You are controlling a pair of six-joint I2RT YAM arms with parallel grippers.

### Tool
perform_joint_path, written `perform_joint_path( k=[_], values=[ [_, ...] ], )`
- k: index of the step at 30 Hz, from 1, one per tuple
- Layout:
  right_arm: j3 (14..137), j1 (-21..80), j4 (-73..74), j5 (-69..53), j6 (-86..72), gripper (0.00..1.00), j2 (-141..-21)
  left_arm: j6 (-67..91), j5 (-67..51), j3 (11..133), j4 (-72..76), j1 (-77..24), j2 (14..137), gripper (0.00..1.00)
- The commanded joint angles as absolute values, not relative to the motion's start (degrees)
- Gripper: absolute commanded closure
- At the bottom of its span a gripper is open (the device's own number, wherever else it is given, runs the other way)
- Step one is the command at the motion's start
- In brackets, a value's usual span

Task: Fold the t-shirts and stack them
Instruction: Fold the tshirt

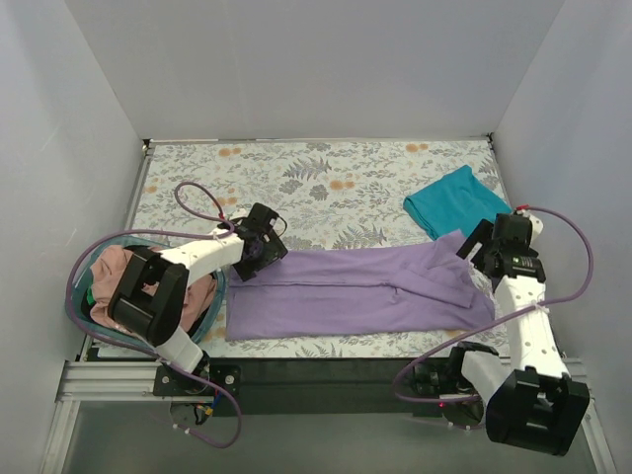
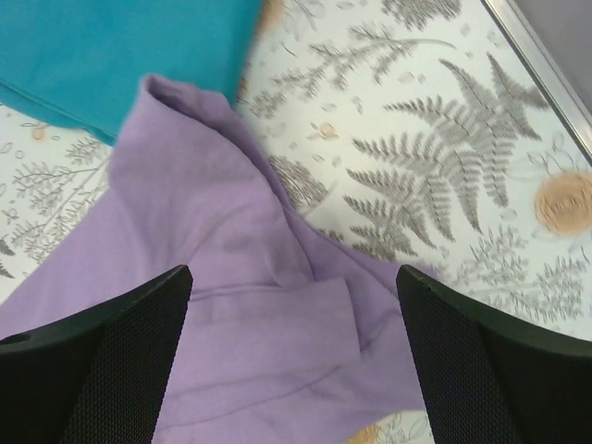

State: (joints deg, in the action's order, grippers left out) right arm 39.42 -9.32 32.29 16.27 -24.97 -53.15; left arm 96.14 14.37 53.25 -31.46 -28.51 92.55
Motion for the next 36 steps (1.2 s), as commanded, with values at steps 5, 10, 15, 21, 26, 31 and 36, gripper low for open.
perform_joint_path(
  k=[5, 10, 15, 21, 26, 31, 36],
  values=[
    [47.5, -9.5, 24.4, 5.5, -13.3, 0.08, -69.8, 97.0, 16.9, 49.4, -36.8, -28.2, 90.5, 0.16],
    [47.3, -9.4, 24.2, 4.7, -14.1, 0.16, -77.2, 97.4, 16.8, 48.6, -37.3, -28.3, 90.4, 0.15],
    [44.0, -9.5, 24.9, 14.3, -16.5, 0.16, -79.4, 98.8, 16.7, 46.9, -37.8, -28.2, 88.4, 0.15],
    [41.5, -9.2, 22.0, 5.8, -16.5, 0.34, -85.9, 99.2, 15.0, 45.7, -37.4, -28.3, 88.1, 0.16],
    [40.8, -4.8, 18.0, 0.5, -16.1, 0.69, -87.1, 99.8, 13.5, 44.2, -37.4, -28.3, 86.4, 0.15],
    [42.9, 4.0, 16.0, -0.3, -17.2, 0.99, -87.8, 100.3, 12.4, 42.5, -37.6, -28.6, 82.6, 0.16],
    [51.1, 12.0, 15.3, 1.4, -16.8, 0.99, -92.7, 101.3, 9.8, 40.4, -38.2, -28.9, 82.3, 0.16]
  ],
)
